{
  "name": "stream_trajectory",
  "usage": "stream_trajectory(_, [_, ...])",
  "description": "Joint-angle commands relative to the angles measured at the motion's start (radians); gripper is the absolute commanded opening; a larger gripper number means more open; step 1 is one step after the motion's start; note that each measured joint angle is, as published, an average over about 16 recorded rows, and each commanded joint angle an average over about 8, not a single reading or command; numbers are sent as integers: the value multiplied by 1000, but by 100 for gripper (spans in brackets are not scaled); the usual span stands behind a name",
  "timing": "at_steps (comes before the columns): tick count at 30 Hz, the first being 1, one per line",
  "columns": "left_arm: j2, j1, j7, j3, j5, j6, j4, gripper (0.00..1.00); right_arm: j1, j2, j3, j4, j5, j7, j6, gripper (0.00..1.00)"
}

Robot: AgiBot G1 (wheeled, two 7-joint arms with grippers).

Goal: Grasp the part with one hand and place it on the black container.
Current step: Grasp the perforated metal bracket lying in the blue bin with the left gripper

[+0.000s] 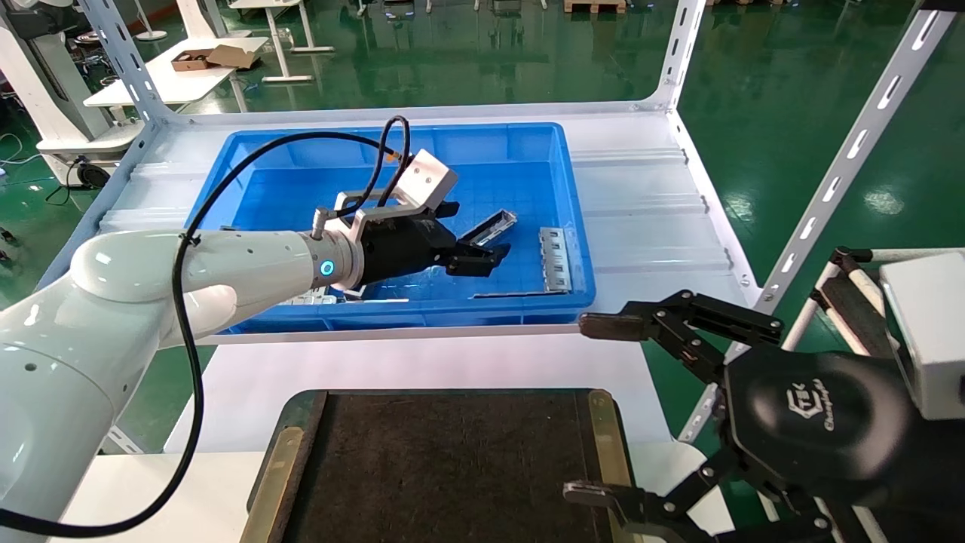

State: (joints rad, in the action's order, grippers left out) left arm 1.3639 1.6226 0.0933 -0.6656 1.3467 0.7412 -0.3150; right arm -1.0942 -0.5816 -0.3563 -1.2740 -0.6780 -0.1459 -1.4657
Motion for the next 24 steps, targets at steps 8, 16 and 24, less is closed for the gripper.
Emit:
stream_trajectory(8, [1,-18,63,-77,-35,-73,-17,0,0,0,0,0,0,0,0,0])
stream_trajectory(16, [-2,-23,92,-134,-71,-103,-28,0,0,0,0,0,0,0,0,0])
stream_trajectory(24, [-2,-28,103,-179,-108,-123,-22,0,0,0,0,0,0,0,0,0])
